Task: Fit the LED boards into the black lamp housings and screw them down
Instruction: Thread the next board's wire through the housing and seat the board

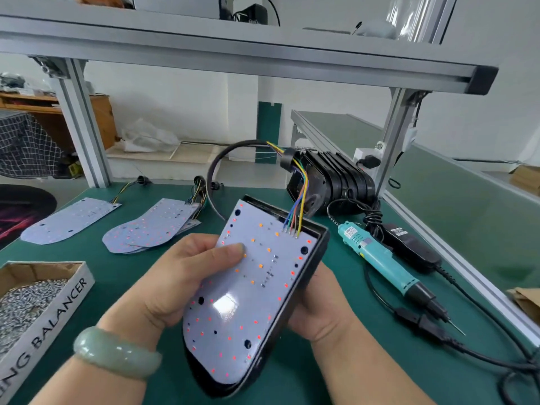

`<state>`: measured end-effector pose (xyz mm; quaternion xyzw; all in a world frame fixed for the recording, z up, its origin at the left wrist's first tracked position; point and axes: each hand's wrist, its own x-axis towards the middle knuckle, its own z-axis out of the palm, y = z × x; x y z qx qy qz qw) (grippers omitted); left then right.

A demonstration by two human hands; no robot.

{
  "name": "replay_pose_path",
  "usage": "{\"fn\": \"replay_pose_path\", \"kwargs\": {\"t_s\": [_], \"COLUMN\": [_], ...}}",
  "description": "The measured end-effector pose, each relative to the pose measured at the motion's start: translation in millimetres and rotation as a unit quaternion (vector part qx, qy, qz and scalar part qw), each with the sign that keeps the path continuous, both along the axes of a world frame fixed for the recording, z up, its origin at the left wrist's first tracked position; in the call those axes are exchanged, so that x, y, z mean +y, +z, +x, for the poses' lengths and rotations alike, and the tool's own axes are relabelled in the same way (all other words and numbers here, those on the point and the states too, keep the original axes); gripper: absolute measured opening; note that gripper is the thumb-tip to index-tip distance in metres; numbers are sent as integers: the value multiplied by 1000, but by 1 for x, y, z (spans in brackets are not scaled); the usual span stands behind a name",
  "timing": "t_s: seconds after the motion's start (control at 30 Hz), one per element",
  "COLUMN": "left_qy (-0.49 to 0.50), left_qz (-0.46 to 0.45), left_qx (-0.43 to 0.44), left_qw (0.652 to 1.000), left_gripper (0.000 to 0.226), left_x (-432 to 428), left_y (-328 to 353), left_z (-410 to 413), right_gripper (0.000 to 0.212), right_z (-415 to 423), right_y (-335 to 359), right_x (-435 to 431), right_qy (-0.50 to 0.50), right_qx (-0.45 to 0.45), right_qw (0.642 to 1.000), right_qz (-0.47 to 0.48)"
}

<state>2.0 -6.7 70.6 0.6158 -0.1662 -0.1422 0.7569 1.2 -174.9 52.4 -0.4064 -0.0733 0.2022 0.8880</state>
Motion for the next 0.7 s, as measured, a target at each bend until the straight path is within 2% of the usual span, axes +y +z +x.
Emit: {"fn": "replay_pose_path", "kwargs": {"t_s": [0.07,0.13,0.17,0.27,0.3,0.33,0.37,0.4,0.43,0.5,0.53,0.57,0.6,0.63,0.7], "left_qy": [9,33,56,142,165,178,181,178,176,171,168,167,164,160,146], "left_qz": [2,27,29,-40,-65,-78,-81,-71,-54,9,42,63,71,66,49], "left_qx": [7,12,9,-9,-14,-14,-12,-7,-4,-11,-23,-38,-47,-49,-48], "left_qw": [1000,999,998,989,984,981,980,981,983,985,985,983,983,984,987], "left_gripper": [36,31,27,12,17,21,23,23,24,31,34,39,44,46,57], "left_x": [0,2,3,13,18,20,21,19,17,12,9,7,5,3,2], "left_y": [-2,-3,-4,-2,-2,-1,-2,-2,-4,-7,-8,-8,-8,-7,-4], "left_z": [1,2,4,9,10,10,11,10,10,10,9,9,8,6,2], "right_gripper": [44,31,20,28,29,29,27,24,23,34,42,50,59,64,52], "right_z": [4,13,19,27,28,26,26,27,30,29,25,22,18,14,5], "right_y": [3,1,1,0,-3,-4,-7,-10,-15,-16,-14,-14,-13,-10,-4], "right_x": [-1,-5,-12,-37,-43,-45,-45,-43,-42,-36,-31,-27,-24,-20,-17], "right_qy": [-66,-151,-215,-373,-404,-432,-461,-483,-503,-526,-504,-459,-401,-337,-199], "right_qx": [25,94,137,201,182,146,93,25,-44,-158,-224,-283,-320,-326,-285], "right_qw": [997,983,961,871,872,886,879,845,795,708,679,680,706,753,852], "right_qz": [-1,52,106,249,209,86,-79,-228,-335,-443,-485,-497,-487,-462,-391]}}
